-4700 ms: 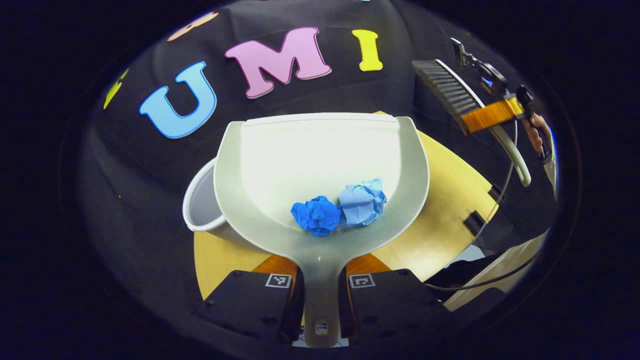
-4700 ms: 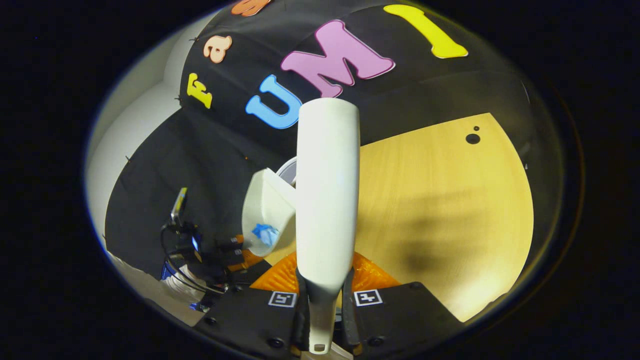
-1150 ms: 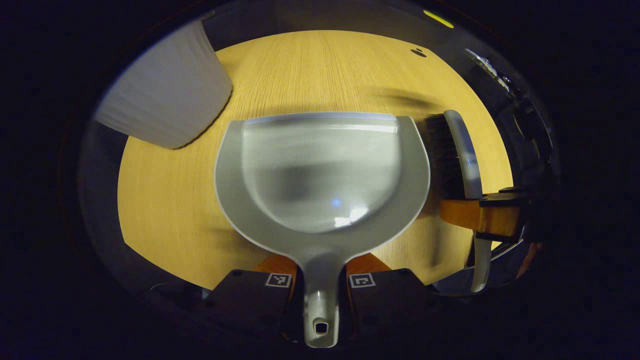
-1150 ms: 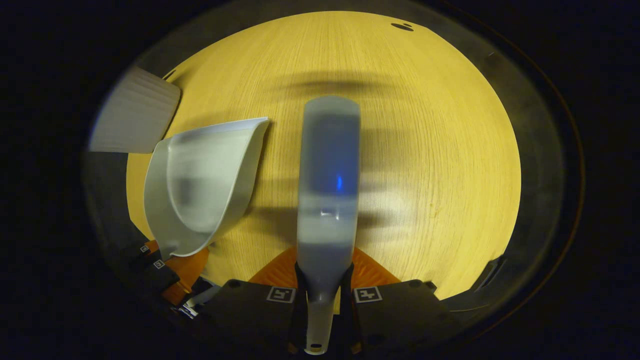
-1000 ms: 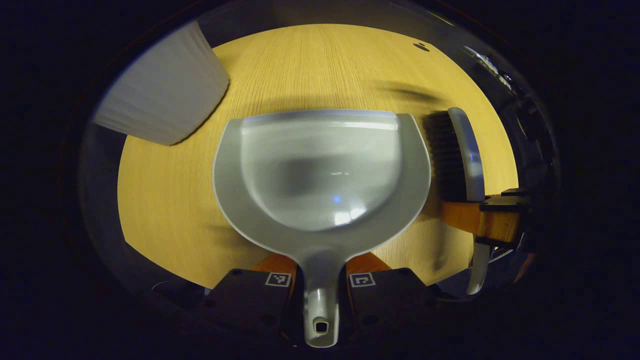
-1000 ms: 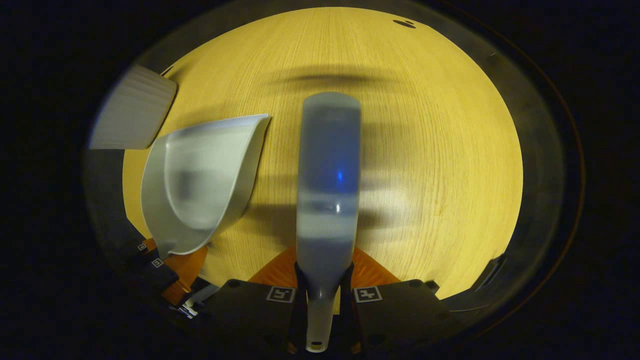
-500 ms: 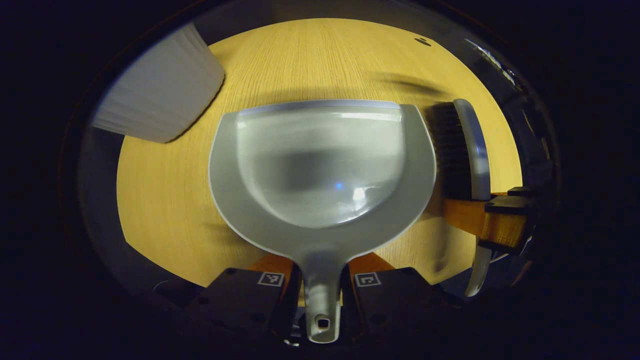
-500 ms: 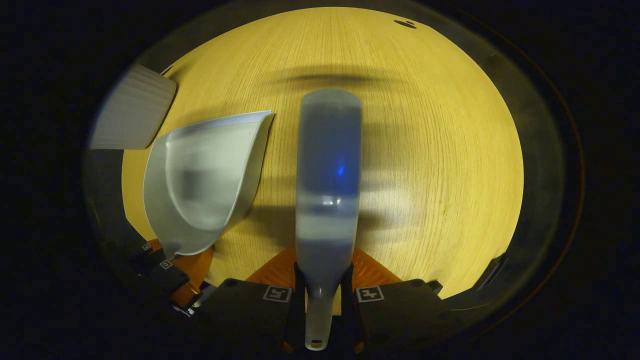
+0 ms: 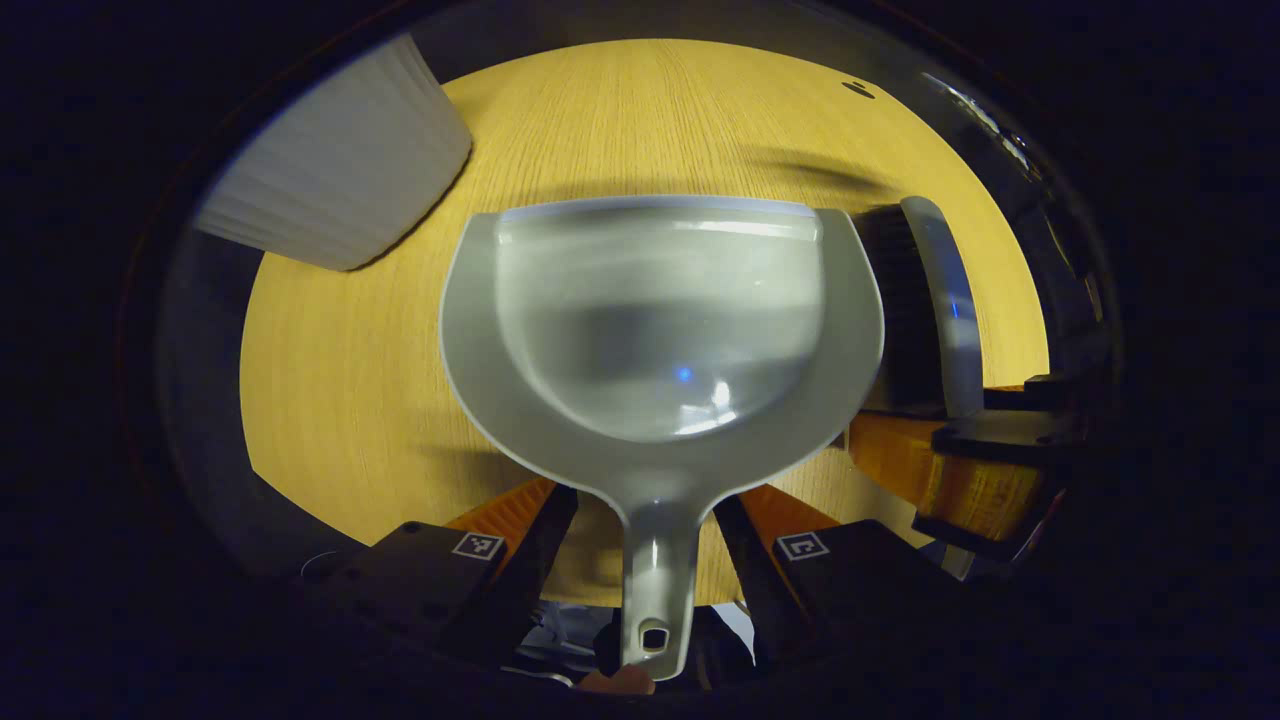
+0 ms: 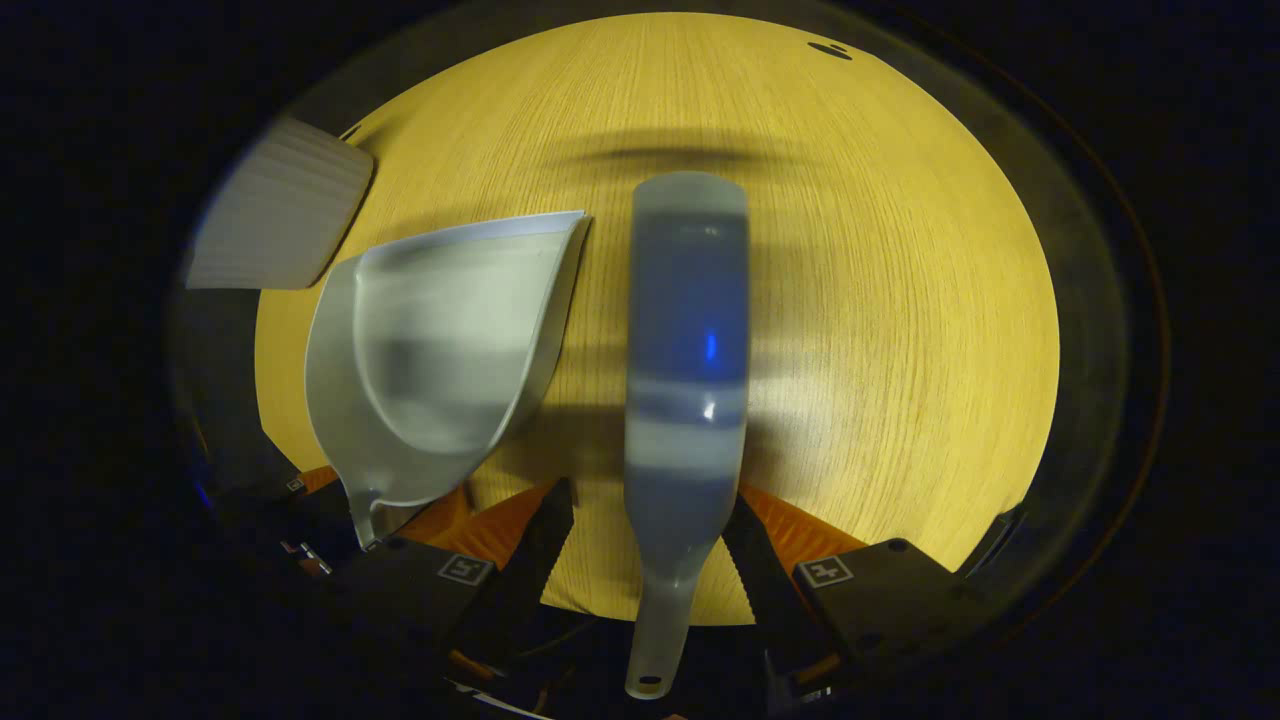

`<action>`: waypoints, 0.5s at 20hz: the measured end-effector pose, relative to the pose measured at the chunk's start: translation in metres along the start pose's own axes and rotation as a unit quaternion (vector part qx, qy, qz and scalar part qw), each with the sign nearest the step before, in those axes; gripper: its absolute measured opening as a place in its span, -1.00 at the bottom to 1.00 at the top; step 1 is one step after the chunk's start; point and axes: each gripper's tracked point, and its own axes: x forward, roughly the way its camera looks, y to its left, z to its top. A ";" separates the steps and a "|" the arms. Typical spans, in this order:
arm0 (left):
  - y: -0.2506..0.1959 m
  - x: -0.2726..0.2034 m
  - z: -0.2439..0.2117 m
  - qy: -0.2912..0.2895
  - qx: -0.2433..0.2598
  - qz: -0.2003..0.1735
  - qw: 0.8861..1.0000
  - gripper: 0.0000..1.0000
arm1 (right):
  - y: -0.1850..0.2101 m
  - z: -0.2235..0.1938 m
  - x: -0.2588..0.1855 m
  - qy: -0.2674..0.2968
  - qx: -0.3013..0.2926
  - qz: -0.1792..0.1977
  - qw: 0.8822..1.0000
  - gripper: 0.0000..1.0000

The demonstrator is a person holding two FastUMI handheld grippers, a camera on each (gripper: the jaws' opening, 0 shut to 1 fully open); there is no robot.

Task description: Pick up the small broom and dustpan from the desktop, sweep the trash into the dustpan with the broom, and then empty the trash into the garbage bin.

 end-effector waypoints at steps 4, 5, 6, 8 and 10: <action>-0.003 -0.013 -0.006 -0.021 0.027 -0.011 0.999 0.63 | -0.007 -0.011 -0.009 -0.015 0.000 -0.015 1.000 0.87; -0.004 -0.017 -0.006 -0.028 0.033 -0.013 0.999 0.63 | -0.007 -0.010 -0.016 -0.024 0.004 -0.012 1.000 0.93; -0.003 -0.022 -0.008 -0.037 0.039 -0.015 0.998 0.63 | -0.006 -0.010 -0.024 -0.034 0.007 -0.010 0.999 0.86; -0.002 -0.034 -0.008 -0.060 0.054 -0.019 0.997 0.63 | -0.003 -0.008 -0.042 -0.058 0.015 -0.001 0.998 0.86; -0.001 -0.051 -0.008 -0.094 0.074 -0.021 0.993 0.63 | 0.000 -0.006 -0.064 -0.095 0.014 0.003 0.995 0.86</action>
